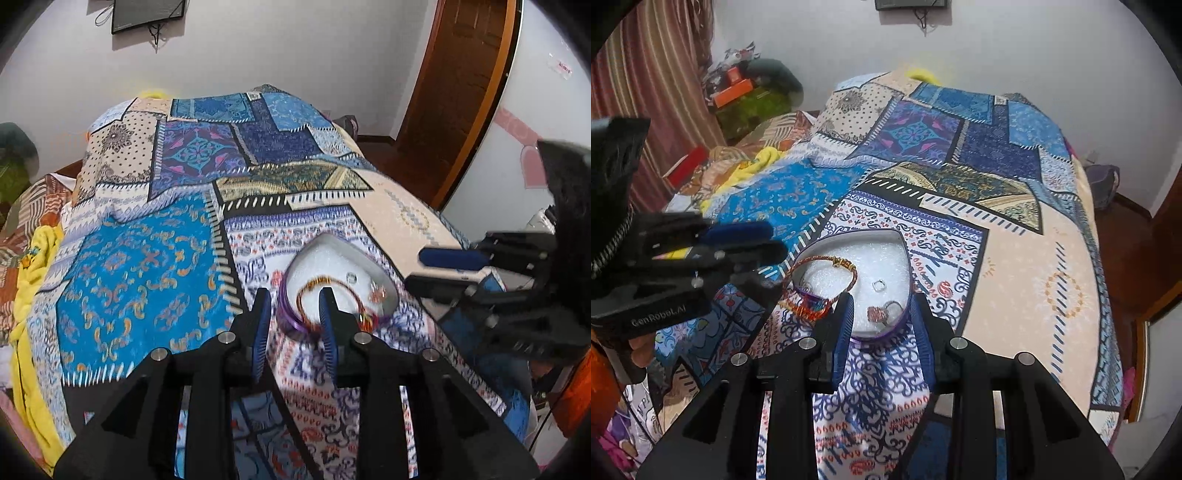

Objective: Organize jewelry

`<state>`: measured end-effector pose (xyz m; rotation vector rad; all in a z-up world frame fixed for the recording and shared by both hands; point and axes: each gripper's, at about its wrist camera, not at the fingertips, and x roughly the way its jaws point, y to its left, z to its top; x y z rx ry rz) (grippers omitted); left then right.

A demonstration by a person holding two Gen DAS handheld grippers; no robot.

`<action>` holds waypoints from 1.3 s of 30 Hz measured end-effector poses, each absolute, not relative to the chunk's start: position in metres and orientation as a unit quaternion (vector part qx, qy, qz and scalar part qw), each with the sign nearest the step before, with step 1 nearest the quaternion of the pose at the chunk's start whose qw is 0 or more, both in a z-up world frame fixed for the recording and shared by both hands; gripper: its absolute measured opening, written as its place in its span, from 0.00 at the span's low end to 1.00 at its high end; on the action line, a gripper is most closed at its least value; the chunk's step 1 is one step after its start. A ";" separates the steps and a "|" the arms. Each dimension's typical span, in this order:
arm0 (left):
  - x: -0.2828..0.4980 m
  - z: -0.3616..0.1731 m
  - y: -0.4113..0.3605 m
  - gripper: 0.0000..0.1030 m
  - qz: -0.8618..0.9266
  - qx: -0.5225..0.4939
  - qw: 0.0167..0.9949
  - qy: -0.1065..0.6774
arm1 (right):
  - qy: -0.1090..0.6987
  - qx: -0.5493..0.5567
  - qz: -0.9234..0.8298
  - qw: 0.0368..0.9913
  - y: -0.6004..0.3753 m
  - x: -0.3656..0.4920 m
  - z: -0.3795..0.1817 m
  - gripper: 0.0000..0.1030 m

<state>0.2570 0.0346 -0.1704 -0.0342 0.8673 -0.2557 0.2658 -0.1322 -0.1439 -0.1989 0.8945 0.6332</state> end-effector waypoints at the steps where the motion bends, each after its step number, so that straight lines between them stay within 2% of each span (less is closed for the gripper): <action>1: 0.252 -0.173 0.034 0.25 -0.122 -0.016 0.898 0.422 | 0.423 -0.095 0.298 0.851 -0.134 0.262 -0.143 0.29; 11: 0.239 -0.207 0.011 0.25 -0.147 -0.029 0.872 0.466 | 0.438 -0.085 0.281 0.850 -0.147 0.245 -0.152 0.29; 23: 0.261 -0.222 0.000 0.25 -0.137 -0.056 0.869 0.472 | 0.448 -0.078 0.267 0.849 -0.162 0.238 -0.164 0.29; 24: 0.262 -0.222 0.000 0.24 -0.135 -0.058 0.870 0.471 | 0.449 -0.075 0.268 0.849 -0.162 0.238 -0.165 0.29; 26: 0.262 -0.223 0.000 0.14 -0.132 -0.059 0.870 0.470 | 0.449 -0.072 0.268 0.849 -0.163 0.238 -0.166 0.29; 27: 0.263 -0.223 0.000 0.05 -0.131 -0.059 0.870 0.471 | 0.450 -0.069 0.269 0.849 -0.163 0.238 -0.167 0.29; 28: 0.262 -0.224 0.000 0.04 -0.131 -0.060 0.870 0.472 | 0.451 -0.068 0.271 0.848 -0.163 0.237 -0.167 0.29; 39: 0.236 -0.206 0.024 0.02 -0.114 -0.078 0.882 0.451 | 0.453 -0.069 0.290 0.840 -0.154 0.226 -0.169 0.29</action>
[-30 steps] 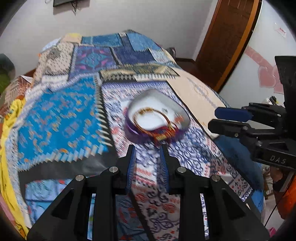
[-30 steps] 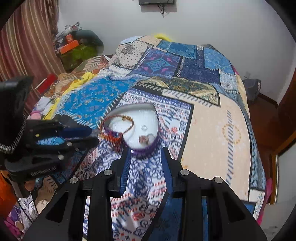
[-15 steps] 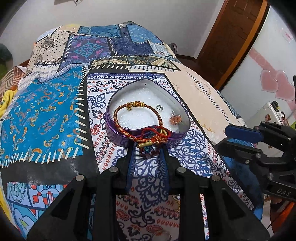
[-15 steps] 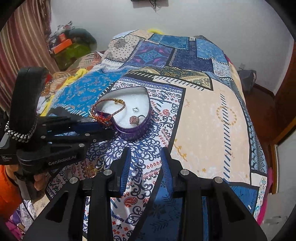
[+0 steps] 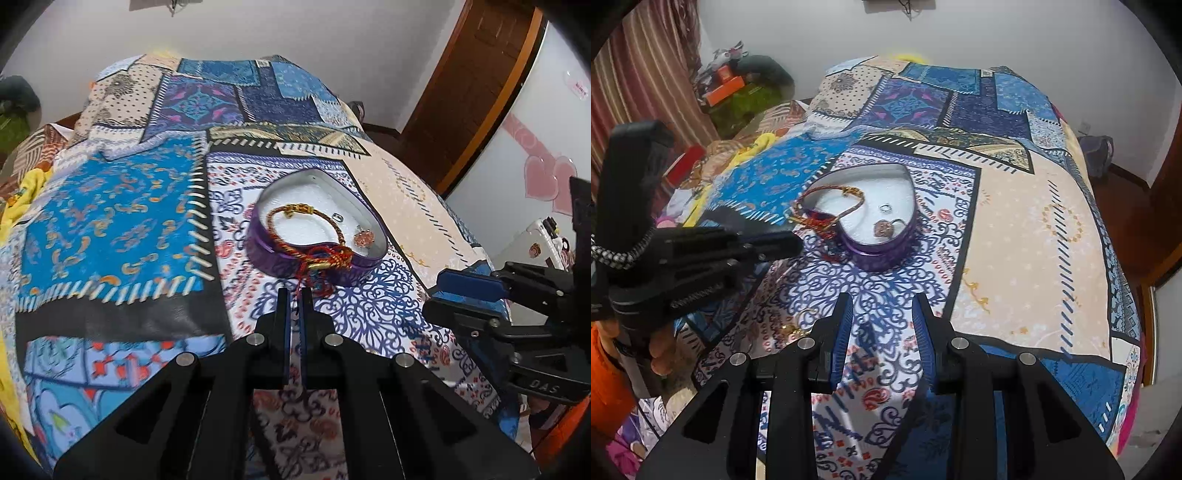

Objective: Organize jewelry

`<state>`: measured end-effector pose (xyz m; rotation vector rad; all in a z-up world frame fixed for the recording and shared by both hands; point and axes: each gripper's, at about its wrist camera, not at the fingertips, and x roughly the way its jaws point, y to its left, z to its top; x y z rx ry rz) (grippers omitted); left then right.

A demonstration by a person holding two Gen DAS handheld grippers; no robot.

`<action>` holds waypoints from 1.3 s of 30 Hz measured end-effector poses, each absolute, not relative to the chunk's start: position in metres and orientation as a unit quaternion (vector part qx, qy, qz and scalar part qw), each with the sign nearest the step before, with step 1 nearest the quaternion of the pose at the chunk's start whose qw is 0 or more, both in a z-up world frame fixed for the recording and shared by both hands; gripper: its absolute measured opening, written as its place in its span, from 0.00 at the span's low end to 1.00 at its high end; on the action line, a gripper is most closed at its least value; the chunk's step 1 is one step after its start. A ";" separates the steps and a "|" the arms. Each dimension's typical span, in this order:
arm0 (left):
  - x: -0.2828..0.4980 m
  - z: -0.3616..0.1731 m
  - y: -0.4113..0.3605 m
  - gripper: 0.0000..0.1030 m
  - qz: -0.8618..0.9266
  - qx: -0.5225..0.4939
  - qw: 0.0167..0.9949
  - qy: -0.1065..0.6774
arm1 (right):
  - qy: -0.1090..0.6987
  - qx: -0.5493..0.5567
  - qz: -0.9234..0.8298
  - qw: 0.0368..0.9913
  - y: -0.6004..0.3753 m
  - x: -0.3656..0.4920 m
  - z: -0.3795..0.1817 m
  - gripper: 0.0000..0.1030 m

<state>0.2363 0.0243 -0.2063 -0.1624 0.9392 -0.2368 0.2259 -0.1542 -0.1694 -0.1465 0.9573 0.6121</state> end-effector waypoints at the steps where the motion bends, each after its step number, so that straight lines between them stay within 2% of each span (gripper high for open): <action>1: 0.233 -0.204 0.027 0.02 -0.112 -0.078 0.883 0.448 | 0.453 -0.070 0.291 0.840 -0.153 0.225 -0.169 0.29; 14: 0.204 -0.189 0.044 0.02 -0.100 -0.079 0.895 0.427 | 0.470 -0.073 0.320 0.820 -0.138 0.208 -0.176 0.29; 29: 0.177 -0.189 0.060 0.02 -0.089 -0.091 0.898 0.421 | 0.472 -0.144 0.339 0.801 -0.099 0.194 -0.194 0.29; 31: 0.174 -0.182 0.060 0.02 -0.089 -0.089 0.902 0.412 | 0.465 -0.154 0.338 0.804 -0.098 0.193 -0.195 0.27; 32: 0.173 -0.179 0.060 0.02 -0.089 -0.088 0.904 0.408 | 0.463 -0.156 0.336 0.805 -0.098 0.193 -0.195 0.19; 33: 0.174 -0.175 0.059 0.02 -0.090 -0.087 0.906 0.405 | 0.464 -0.155 0.337 0.804 -0.099 0.193 -0.196 0.17; 39: 0.176 -0.145 0.054 0.02 -0.094 -0.081 0.920 0.371 | 0.460 -0.134 0.336 0.811 -0.108 0.195 -0.190 0.17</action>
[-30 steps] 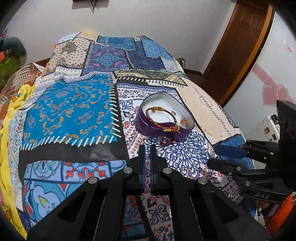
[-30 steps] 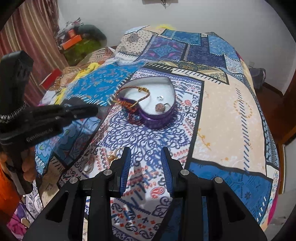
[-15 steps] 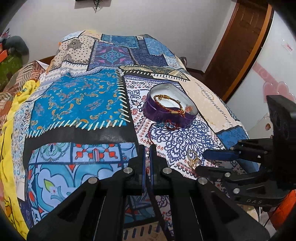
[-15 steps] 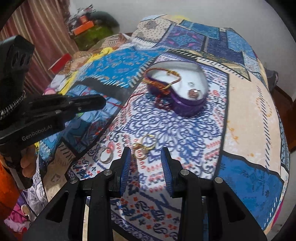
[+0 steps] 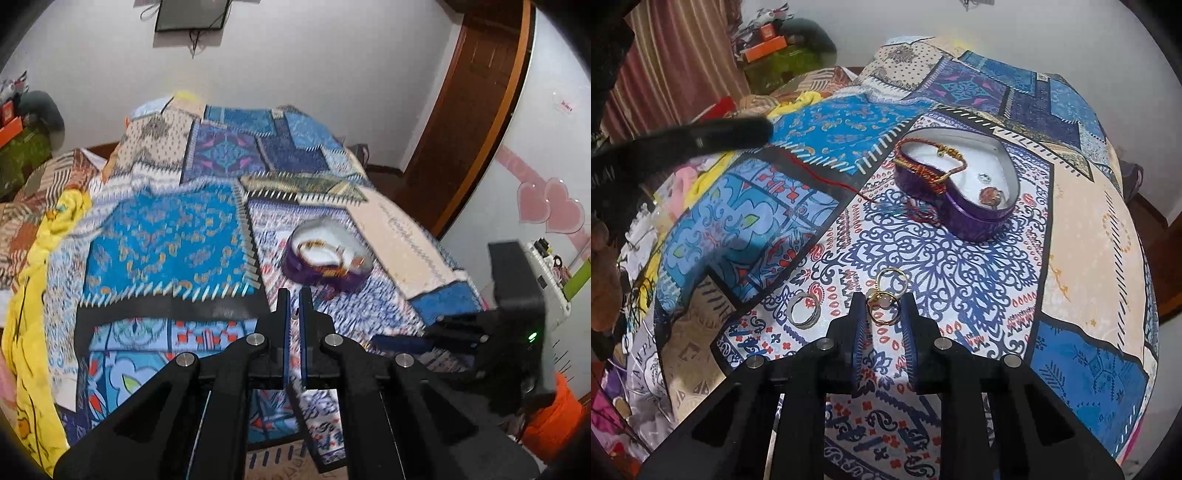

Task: Organize jewelry
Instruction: 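Lift the red string with the left gripper while the right gripper carries gold rings into the tin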

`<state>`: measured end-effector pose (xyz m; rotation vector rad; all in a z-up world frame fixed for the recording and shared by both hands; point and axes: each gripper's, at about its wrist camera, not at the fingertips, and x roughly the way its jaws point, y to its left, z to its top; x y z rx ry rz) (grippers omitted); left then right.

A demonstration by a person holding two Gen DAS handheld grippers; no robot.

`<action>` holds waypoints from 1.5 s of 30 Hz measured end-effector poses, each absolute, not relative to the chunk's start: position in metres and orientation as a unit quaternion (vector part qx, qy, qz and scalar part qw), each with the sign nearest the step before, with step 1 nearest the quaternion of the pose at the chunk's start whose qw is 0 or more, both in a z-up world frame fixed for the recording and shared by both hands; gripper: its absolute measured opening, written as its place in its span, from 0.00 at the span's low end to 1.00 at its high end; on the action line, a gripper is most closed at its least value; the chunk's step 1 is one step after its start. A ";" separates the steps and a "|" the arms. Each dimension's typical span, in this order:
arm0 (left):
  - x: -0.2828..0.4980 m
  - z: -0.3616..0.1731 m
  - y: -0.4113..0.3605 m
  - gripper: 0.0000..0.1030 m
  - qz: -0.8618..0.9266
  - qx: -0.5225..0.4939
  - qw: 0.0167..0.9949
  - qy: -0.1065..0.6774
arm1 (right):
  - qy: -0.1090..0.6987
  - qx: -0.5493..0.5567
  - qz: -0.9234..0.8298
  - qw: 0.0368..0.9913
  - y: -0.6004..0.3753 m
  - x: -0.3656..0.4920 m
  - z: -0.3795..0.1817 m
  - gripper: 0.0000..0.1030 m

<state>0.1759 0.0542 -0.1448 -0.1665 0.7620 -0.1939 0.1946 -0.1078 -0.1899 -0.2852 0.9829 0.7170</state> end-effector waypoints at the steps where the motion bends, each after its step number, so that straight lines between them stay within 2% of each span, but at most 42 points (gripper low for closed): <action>1: 0.176 -0.140 0.053 0.02 -0.095 -0.078 0.923 0.366 | 0.459 -0.131 0.335 0.813 -0.109 0.194 -0.189 0.17; 22: 0.200 -0.056 0.028 0.02 -0.113 -0.041 0.954 0.273 | 0.387 -0.082 0.298 0.869 -0.138 0.214 -0.130 0.17; 45: 0.264 -0.068 0.005 0.02 -0.136 -0.039 0.948 0.285 | 0.388 -0.053 0.279 0.877 -0.151 0.251 -0.135 0.17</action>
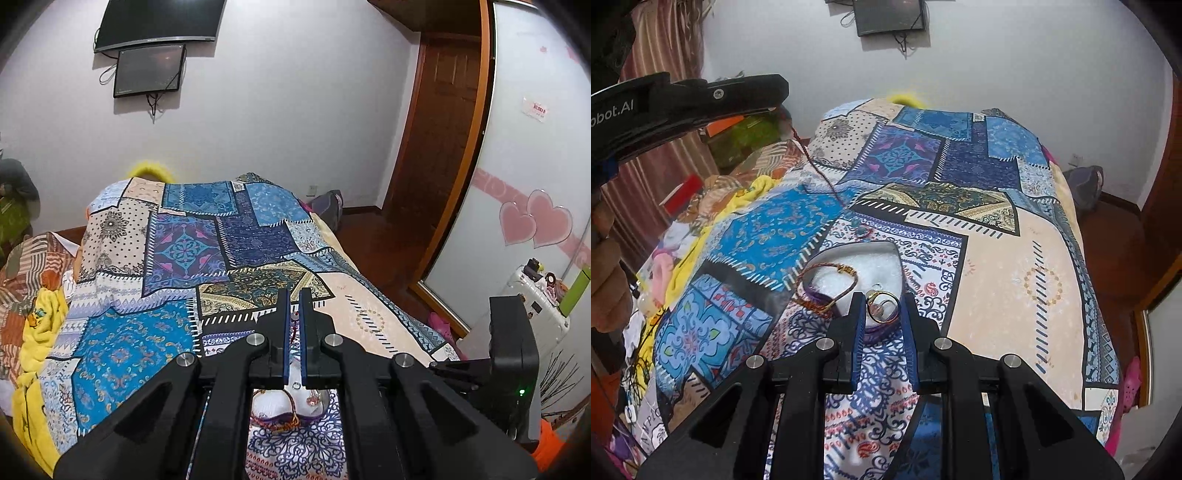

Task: Organize jewelry
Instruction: 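Lift the red string with the left gripper while the right gripper carries gold rings into the tin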

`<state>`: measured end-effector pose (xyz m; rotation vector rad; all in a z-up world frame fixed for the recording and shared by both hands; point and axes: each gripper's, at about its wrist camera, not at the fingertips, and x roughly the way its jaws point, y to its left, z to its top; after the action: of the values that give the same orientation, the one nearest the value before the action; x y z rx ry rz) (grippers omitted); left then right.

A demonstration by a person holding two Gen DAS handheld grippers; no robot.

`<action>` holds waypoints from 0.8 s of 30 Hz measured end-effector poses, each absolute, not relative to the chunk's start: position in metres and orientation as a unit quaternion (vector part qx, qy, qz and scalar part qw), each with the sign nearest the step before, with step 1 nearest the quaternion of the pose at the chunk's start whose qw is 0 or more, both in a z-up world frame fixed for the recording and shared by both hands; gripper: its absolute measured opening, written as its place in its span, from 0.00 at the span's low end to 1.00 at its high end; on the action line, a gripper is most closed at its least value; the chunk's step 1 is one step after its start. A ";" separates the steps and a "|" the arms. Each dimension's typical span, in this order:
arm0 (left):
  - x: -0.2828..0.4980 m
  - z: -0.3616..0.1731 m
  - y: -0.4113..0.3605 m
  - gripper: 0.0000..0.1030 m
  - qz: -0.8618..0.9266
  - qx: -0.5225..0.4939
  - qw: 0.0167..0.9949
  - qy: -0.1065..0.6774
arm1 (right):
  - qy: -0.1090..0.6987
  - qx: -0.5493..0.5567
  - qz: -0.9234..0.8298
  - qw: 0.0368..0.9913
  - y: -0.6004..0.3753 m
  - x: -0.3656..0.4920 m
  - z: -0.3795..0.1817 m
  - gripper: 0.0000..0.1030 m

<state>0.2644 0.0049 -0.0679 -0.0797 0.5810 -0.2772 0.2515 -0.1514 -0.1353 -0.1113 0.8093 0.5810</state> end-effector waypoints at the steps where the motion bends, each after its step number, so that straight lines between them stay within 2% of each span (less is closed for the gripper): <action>1: 0.267 -0.070 0.004 0.02 -0.136 -0.037 0.947 0.287 | 0.388 -0.052 0.278 0.877 -0.152 0.252 -0.136 0.17; 24: 0.278 -0.150 0.010 0.02 -0.147 -0.033 0.909 0.389 | 0.402 -0.067 0.288 0.867 -0.137 0.269 -0.149 0.17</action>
<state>0.2778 0.0096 -0.1502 -0.0679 0.8036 -0.3037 0.2688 -0.1368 -0.1490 -0.1410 0.8418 0.6035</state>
